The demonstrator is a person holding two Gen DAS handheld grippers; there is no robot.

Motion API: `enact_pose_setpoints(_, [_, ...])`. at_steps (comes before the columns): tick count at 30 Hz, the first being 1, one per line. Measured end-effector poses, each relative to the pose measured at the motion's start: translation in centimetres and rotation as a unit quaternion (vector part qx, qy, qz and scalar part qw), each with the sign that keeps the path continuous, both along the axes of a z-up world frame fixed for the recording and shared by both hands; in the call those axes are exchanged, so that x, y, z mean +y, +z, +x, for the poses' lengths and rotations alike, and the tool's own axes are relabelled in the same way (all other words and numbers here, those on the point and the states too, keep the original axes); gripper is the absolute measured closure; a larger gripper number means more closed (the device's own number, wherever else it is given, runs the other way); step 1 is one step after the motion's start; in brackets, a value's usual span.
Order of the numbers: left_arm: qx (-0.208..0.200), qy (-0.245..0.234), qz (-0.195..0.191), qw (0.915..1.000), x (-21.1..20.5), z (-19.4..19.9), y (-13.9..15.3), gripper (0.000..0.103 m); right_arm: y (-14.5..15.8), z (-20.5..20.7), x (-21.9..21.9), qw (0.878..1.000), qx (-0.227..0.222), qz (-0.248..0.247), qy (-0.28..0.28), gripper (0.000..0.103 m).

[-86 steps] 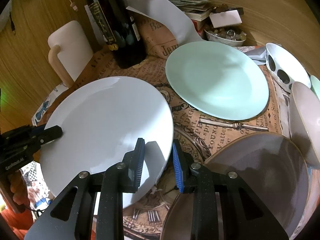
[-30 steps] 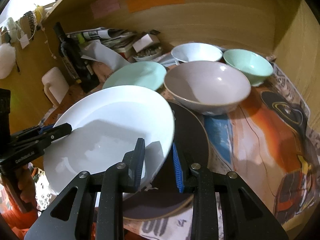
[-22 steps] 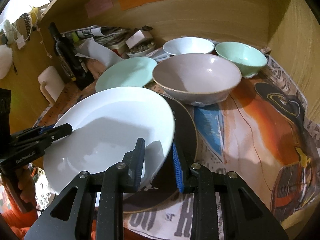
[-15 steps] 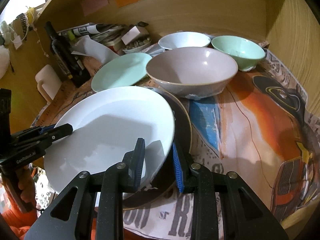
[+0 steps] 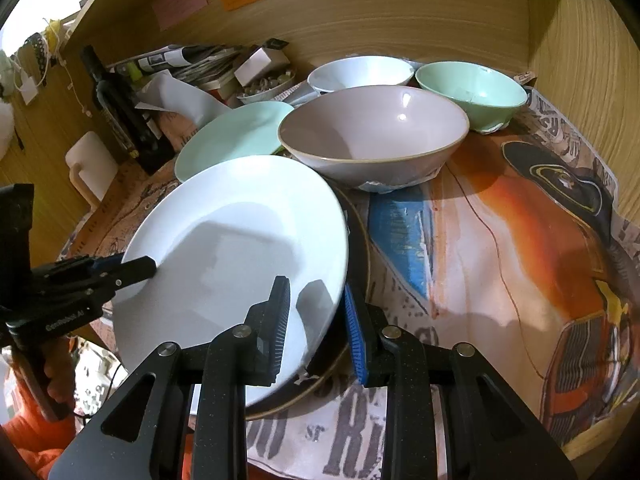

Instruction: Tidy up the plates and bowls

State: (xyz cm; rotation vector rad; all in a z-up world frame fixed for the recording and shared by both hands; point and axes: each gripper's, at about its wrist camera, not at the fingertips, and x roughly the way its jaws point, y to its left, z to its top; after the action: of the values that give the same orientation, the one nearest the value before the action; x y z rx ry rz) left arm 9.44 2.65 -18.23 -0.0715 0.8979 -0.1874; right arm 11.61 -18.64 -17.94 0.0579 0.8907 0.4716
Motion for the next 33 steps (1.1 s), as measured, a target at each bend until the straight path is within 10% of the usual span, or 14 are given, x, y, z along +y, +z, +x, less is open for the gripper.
enact_pose_setpoints(16, [-0.004, -0.016, 0.021, 0.9997, -0.7, 0.4, -0.2, 0.066, 2.2, -1.2, -0.1, 0.997, -0.068, -0.028, -0.013, 0.077])
enact_pose_setpoints(33, [-0.146, 0.067, 0.039, 0.9863, 3.6, -0.4, 7.1, 0.024, 6.1, 1.3, 1.7, 0.993, -0.120, -0.002, -0.011, 0.050])
